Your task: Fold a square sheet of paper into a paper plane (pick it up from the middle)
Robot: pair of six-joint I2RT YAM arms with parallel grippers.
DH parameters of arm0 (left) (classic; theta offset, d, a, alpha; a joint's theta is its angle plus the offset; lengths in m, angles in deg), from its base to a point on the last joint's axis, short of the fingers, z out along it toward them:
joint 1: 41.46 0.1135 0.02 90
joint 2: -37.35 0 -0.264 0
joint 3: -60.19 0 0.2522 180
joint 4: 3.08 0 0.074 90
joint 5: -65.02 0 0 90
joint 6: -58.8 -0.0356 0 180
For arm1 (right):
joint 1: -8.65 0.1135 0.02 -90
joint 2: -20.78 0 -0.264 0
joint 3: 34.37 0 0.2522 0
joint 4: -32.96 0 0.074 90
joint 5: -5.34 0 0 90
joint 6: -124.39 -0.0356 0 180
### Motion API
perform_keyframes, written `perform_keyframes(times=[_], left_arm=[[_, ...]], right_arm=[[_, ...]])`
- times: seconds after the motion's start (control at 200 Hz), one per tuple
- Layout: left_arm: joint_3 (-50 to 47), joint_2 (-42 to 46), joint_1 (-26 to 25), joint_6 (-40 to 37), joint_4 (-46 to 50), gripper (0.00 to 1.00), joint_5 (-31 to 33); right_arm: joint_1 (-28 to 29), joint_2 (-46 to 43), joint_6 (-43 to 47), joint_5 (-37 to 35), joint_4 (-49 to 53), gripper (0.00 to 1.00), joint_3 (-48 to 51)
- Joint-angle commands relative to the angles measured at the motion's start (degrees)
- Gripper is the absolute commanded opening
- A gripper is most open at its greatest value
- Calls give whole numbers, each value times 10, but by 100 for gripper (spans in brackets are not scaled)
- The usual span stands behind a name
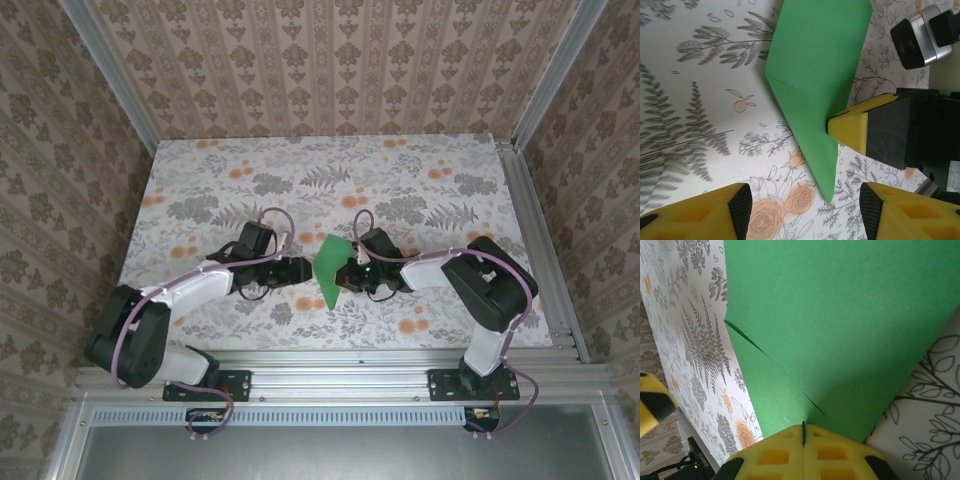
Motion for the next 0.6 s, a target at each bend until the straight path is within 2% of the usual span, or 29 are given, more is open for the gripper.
perform_keyframes(times=[0.0,0.595], left_arm=[[-9,-24,-17,48,-83,61,15],[18,-155,-47,123,-217,54,40]], right_arm=[[-5,13,-6,12,-23,0,17],[-27,27,-23,33,-105,0,73]])
